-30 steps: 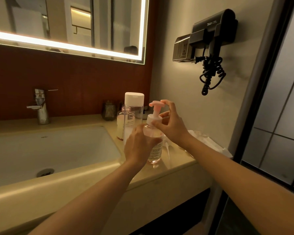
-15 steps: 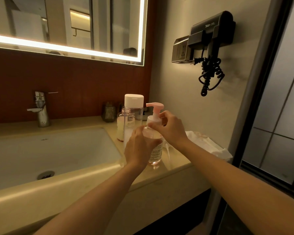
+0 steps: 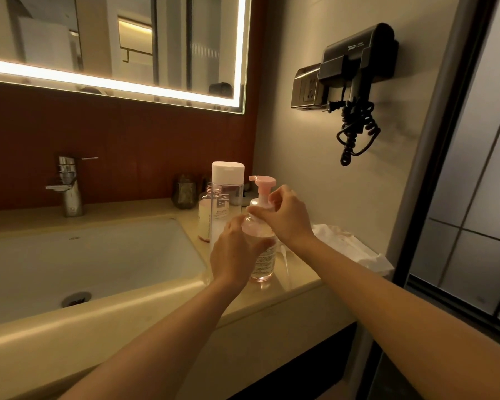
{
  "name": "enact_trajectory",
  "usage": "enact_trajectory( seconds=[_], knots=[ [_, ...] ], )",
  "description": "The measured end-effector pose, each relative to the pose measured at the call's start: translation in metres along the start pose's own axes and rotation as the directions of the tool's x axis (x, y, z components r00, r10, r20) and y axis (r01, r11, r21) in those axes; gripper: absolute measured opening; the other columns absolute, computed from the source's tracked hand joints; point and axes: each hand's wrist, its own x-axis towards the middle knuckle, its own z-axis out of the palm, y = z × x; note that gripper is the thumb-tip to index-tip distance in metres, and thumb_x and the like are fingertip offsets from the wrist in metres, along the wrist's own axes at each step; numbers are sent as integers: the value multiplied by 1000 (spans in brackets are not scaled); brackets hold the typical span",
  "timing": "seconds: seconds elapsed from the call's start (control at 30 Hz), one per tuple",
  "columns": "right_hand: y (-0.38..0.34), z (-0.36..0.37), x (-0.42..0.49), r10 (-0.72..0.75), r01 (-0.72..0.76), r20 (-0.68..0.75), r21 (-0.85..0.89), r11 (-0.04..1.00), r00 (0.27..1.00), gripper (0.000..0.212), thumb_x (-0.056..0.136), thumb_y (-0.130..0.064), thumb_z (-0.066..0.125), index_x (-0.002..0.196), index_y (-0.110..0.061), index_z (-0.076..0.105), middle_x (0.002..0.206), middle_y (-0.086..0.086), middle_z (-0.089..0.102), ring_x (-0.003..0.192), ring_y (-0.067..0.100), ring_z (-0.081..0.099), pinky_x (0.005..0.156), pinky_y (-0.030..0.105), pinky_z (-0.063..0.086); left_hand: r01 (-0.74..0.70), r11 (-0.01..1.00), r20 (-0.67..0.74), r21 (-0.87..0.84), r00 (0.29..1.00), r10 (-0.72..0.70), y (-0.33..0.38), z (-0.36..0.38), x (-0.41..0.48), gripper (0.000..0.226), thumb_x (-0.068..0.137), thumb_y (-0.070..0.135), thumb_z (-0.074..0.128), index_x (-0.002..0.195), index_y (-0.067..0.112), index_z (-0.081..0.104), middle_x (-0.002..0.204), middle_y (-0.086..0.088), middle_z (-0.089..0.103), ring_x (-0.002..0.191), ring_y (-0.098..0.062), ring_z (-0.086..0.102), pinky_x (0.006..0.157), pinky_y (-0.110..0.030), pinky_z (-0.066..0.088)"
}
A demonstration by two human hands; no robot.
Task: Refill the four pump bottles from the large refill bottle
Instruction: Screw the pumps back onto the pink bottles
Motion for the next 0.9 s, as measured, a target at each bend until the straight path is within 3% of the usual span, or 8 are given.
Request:
enact_trajectory(
  seconds=[0.1,0.2,0.3,0.53,0.73,0.9],
  knots=[
    [-2,1,3,64,-61,34,-85,994,997,60,72,-52,70,113,-15,47,116,7,53,103,22,55,89,41,51,0,1000,-4,3,1000,0,1,-1,0,71,72,47,73,131,19,45,129,0,56,108,-18,58,78,-24,45],
    [-4,-2,3,127,-136,112,74,988,986,64,81,-42,65,133,-15,41,131,8,48,116,26,51,95,40,48,-2,1000,-3,-2,1000,2,-1,0,0,71,72,47,73,131,20,46,128,1,57,106,-18,59,77,-24,45],
    [-3,-2,-1,46,-59,104,125,990,994,47,84,-29,66,125,-10,53,122,6,60,109,23,58,90,32,47,-6,1000,3,-7,1000,6,-2,0,0,72,71,48,73,131,19,46,126,1,57,105,-18,59,75,-23,43],
    [1,0,1,-39,38,-5,-71,997,999,50,75,-42,72,112,-11,59,114,6,64,99,21,61,88,33,51,0,1000,7,-17,1000,0,-3,-1,0,72,71,48,73,132,21,45,128,1,57,107,-18,58,76,-23,41],
    [-5,-9,5,-26,35,112,-83,996,993,57,74,-39,73,118,-8,53,119,8,57,96,15,51,77,21,42,-12,1000,5,-17,1000,12,-2,-3,-1,70,71,46,74,131,22,46,127,1,57,106,-18,58,76,-24,44],
    [-9,-14,8,-23,23,204,0,1000,979,53,77,-25,73,123,-6,54,120,7,61,108,23,58,87,28,45,-8,1000,6,-26,1000,8,-1,-4,-1,69,72,44,74,130,21,46,126,0,58,105,-19,58,75,-23,43]
  ],
)
